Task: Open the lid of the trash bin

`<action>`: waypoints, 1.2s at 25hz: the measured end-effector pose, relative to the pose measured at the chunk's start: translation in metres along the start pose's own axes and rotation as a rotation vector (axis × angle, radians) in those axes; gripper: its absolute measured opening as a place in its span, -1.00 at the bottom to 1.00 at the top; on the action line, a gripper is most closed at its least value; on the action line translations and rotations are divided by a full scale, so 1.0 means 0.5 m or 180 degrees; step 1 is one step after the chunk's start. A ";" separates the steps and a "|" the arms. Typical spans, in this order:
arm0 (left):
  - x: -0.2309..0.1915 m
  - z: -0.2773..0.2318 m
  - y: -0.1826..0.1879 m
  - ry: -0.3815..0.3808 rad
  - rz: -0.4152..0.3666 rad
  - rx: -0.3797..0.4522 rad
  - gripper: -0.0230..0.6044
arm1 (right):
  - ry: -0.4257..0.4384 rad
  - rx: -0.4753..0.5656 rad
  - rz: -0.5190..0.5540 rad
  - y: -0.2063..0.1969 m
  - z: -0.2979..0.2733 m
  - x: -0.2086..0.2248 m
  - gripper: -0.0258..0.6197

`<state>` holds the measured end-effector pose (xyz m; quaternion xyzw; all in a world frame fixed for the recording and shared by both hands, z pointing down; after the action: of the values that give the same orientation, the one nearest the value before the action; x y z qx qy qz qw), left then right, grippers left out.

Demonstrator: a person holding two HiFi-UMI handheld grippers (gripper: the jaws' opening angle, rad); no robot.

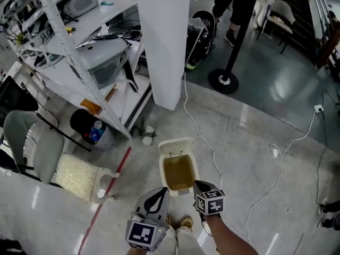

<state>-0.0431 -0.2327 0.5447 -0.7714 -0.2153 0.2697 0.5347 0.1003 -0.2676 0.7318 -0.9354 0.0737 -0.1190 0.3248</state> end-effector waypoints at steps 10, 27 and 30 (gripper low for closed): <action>0.083 0.063 0.236 -0.0198 -0.0217 0.0258 -0.94 | 0.0239 0.1080 0.0379 0.303 0.275 -0.090 -0.85; 0.169 0.149 0.365 -0.0403 -0.0349 0.0673 -0.94 | 0.0423 0.2483 0.0566 0.397 0.687 -0.197 -0.85; 0.161 0.152 0.358 -0.0346 -0.0304 0.0688 -0.94 | 0.0434 0.2547 0.0451 0.395 0.692 -0.195 -0.85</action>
<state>-0.0231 -0.1888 0.3399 -0.6823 -0.2502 0.3070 0.6145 0.0883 -0.1962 0.3282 -0.7178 0.1073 -0.1773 0.6647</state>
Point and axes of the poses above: the fingertips, and each gripper's own axes: z backward along the fingers, x to its right, y out of its top, the point moved 3 cm from there along z, backward along the fingers, and after that the axes turned 10 degrees about -y, right-handed, at the moved point
